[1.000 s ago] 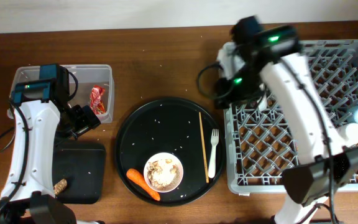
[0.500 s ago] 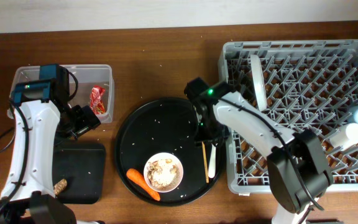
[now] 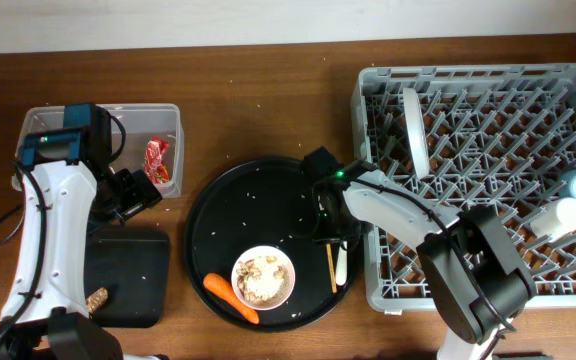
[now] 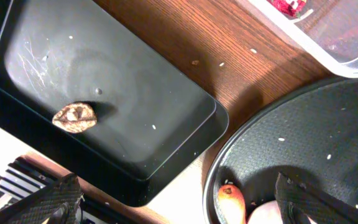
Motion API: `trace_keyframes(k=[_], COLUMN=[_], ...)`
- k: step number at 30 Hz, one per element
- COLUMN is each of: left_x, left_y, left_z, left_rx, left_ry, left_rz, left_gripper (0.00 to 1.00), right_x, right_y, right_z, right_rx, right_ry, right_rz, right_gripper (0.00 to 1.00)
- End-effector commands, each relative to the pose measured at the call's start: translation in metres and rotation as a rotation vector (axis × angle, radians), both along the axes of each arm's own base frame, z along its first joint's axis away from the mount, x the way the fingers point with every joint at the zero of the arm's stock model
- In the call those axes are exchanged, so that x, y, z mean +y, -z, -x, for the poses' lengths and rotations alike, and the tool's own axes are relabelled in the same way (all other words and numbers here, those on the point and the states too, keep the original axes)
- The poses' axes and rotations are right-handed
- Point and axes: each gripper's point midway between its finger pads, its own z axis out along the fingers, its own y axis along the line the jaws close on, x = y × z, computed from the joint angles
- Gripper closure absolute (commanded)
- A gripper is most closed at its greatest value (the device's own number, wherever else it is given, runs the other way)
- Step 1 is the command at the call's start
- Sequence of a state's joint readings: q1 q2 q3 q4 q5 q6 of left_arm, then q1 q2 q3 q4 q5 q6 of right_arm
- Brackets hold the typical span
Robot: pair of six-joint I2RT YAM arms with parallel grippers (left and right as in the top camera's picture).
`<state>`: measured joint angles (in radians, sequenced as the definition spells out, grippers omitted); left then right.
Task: Sort waste into correct bins and load items into the dishwasher rack
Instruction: 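Move the right gripper to the wooden chopstick on the tray and grasp it, then carry the chopstick into the rack's left side and release it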
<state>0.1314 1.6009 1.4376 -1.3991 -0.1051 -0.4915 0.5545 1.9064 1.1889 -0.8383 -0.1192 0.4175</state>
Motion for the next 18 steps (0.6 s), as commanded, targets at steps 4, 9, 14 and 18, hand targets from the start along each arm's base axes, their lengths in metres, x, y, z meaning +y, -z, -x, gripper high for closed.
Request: trace_keyframes(k=[4, 9, 14, 18], left_x=[0.002, 0.002, 0.002, 0.002], left_y=[-0.003, -0.003, -0.003, -0.003], left_z=[0.001, 0.001, 0.002, 0.003], left_rx=[-0.010, -0.010, -0.009, -0.005], left_ry=[-0.015, -0.015, -0.015, -0.015], left_rz=[-0.006, -0.006, -0.006, -0.006], left_gripper=[0.01, 0.01, 0.00, 0.01], right_x=[-0.003, -0.002, -0.001, 0.013], right_y=[0.014, 0.017, -0.007, -0.077], right_z=[0.014, 0.018, 0.010, -0.023], right_rx=[0.047, 0.061, 0.062, -0.051], right_ry=[0.014, 0.015, 0.017, -0.030], right_rz=[0.026, 0.032, 0.040, -0.025], right_gripper=[0.87, 0.96, 0.96, 0.96])
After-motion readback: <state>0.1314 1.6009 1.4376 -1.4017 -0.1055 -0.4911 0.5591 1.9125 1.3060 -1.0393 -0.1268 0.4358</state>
